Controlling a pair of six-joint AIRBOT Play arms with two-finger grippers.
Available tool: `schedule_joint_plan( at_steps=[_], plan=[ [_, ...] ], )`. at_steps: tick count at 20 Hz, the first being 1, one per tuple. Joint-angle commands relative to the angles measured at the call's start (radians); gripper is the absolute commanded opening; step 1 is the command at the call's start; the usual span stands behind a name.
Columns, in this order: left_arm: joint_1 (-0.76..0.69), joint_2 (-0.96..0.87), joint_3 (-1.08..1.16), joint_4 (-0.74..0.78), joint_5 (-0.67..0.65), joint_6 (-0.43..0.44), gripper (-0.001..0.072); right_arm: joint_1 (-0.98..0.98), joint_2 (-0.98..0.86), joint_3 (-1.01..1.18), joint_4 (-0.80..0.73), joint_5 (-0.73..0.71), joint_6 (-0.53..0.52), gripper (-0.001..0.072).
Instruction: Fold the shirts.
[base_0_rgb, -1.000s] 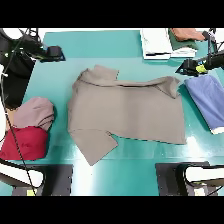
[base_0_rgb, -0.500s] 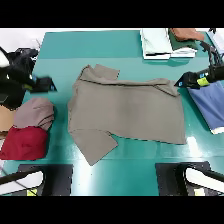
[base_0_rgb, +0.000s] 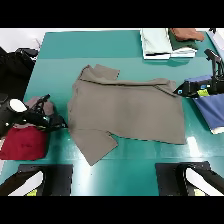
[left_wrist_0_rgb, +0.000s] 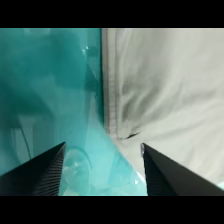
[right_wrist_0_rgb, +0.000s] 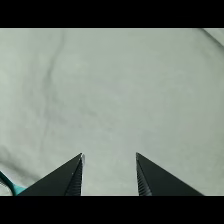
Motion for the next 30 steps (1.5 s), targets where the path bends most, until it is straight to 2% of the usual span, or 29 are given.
schedule_joint_plan(
  at_steps=[1,5,6,8,11,14,15,16,17,19,20,21,22,23,27,28,29,30],
  plan=[
    [-0.068,0.011,-0.073,-0.044,0.122,0.011,0.0562,0.000,0.016,-0.012,0.013,-0.005,0.001,0.0377],
    [-0.196,0.011,-0.084,-0.069,0.204,-0.056,0.0560,-0.001,0.017,-0.012,0.060,-0.006,0.001,0.0377],
    [-0.211,0.011,-0.084,-0.093,0.202,-0.056,0.0440,-0.001,0.017,-0.012,0.060,-0.004,0.000,0.0377],
    [-0.212,0.011,-0.070,-0.117,0.182,-0.053,0.0018,-0.020,0.017,-0.012,0.053,0.018,0.000,0.0377],
    [-0.212,0.044,0.000,-0.113,0.137,-0.039,0.0024,-0.132,0.023,-0.061,0.021,0.097,-0.001,0.0377],
    [-0.212,0.097,0.072,-0.113,0.123,-0.024,0.0024,-0.279,0.070,-0.236,-0.165,0.126,0.000,0.0395],
    [-0.212,0.105,0.089,-0.113,0.122,-0.021,0.0024,-0.342,0.085,-0.303,-0.223,0.130,-0.001,0.0540],
    [-0.212,0.105,0.102,-0.113,0.118,-0.021,0.0024,-0.403,0.089,-0.359,-0.261,0.138,-0.010,0.0584],
    [-0.212,0.105,0.105,-0.114,0.120,-0.021,0.0024,-0.462,0.085,-0.413,-0.277,0.138,-0.011,0.0582],
    [-0.212,0.105,0.104,-0.113,0.122,-0.010,0.0025,-0.554,0.056,-0.488,-0.283,0.137,-0.011,0.0544],
    [-0.212,0.105,0.104,-0.113,0.120,0.006,0.0024,-0.578,0.035,-0.517,-0.282,0.136,-0.020,0.0498],
    [-0.212,0.105,0.104,-0.113,0.121,0.005,0.0024,-0.582,0.017,-0.534,-0.282,0.124,-0.021,0.0498],
    [-0.212,0.105,0.104,-0.113,0.122,0.005,0.0024,-0.571,0.002,-0.545,-0.275,0.112,-0.021,0.0497],
    [-0.212,0.105,0.104,-0.113,0.122,0.005,0.0024,-0.553,-0.009,-0.552,-0.256,0.105,-0.026,0.0453],
    [-0.212,0.105,0.104,-0.114,0.121,0.005,0.0024,-0.418,-0.052,-0.550,-0.140,0.035,-0.026,0.0425],
    [-0.212,0.105,0.104,-0.114,0.120,0.005,0.0024,-0.380,-0.058,-0.548,-0.105,0.013,-0.026,0.0372],
    [-0.212,0.105,0.104,-0.114,0.120,0.005,0.0024,-0.344,-0.060,-0.541,-0.090,-0.003,-0.026,0.0257],
    [-0.212,0.105,0.105,-0.114,0.119,0.005,0.0024,-0.307,-0.053,-0.533,-0.079,-0.020,-0.026,0.0179]
  ],
)
